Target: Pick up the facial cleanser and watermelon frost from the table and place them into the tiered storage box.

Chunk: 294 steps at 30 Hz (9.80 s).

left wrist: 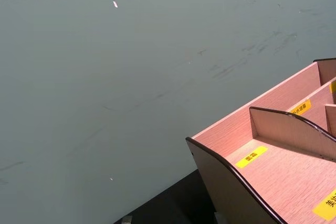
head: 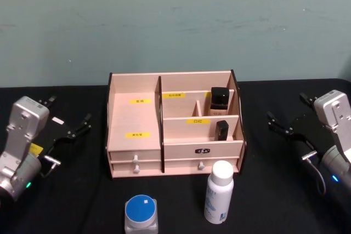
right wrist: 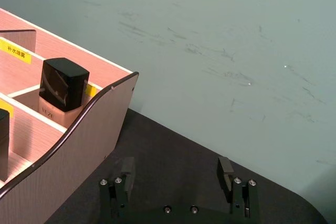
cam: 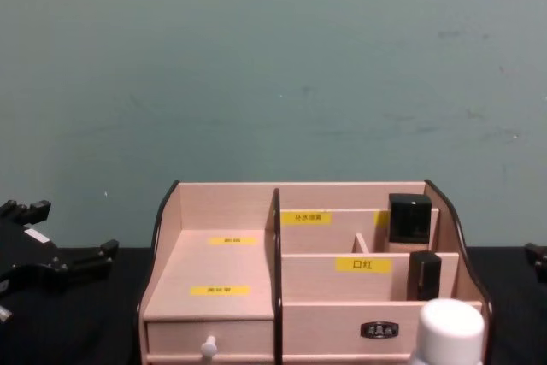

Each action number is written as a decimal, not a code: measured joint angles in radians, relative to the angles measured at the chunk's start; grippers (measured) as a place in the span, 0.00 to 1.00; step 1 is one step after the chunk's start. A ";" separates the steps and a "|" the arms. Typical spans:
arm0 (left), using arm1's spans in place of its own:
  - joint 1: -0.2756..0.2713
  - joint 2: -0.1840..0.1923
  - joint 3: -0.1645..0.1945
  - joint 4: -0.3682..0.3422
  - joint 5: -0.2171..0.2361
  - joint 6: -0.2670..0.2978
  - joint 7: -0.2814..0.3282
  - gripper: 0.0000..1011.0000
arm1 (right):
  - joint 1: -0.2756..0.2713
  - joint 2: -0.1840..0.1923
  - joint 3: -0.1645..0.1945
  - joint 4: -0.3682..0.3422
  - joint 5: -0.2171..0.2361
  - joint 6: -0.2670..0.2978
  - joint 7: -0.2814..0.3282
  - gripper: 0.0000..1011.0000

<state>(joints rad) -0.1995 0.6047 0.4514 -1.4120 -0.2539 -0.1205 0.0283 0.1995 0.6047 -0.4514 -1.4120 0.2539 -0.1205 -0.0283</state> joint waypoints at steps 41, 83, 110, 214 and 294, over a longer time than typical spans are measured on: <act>0.000 0.000 0.000 0.000 0.000 0.000 0.000 1.00 | -0.011 0.006 0.012 -0.006 0.014 -0.015 0.029 0.99; 0.000 0.000 0.000 0.000 0.000 0.000 0.000 1.00 | -0.273 0.113 0.081 -0.463 0.229 0.098 0.416 0.99; 0.000 0.000 0.000 0.000 0.000 0.000 0.000 1.00 | -0.262 0.022 0.068 -0.346 0.205 0.161 0.505 0.99; 0.000 0.000 0.000 0.000 0.000 0.000 0.000 1.00 | 0.212 -0.304 0.000 0.040 0.114 0.177 0.451 0.60; 0.000 0.000 0.000 0.000 0.000 0.000 0.000 1.00 | 0.149 -0.210 0.032 -0.177 0.137 0.223 0.488 0.99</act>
<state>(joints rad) -0.1995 0.6047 0.4514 -1.4120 -0.2539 -0.1205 0.0283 0.3489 0.3947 -0.4190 -1.5889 0.3913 0.1024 0.4597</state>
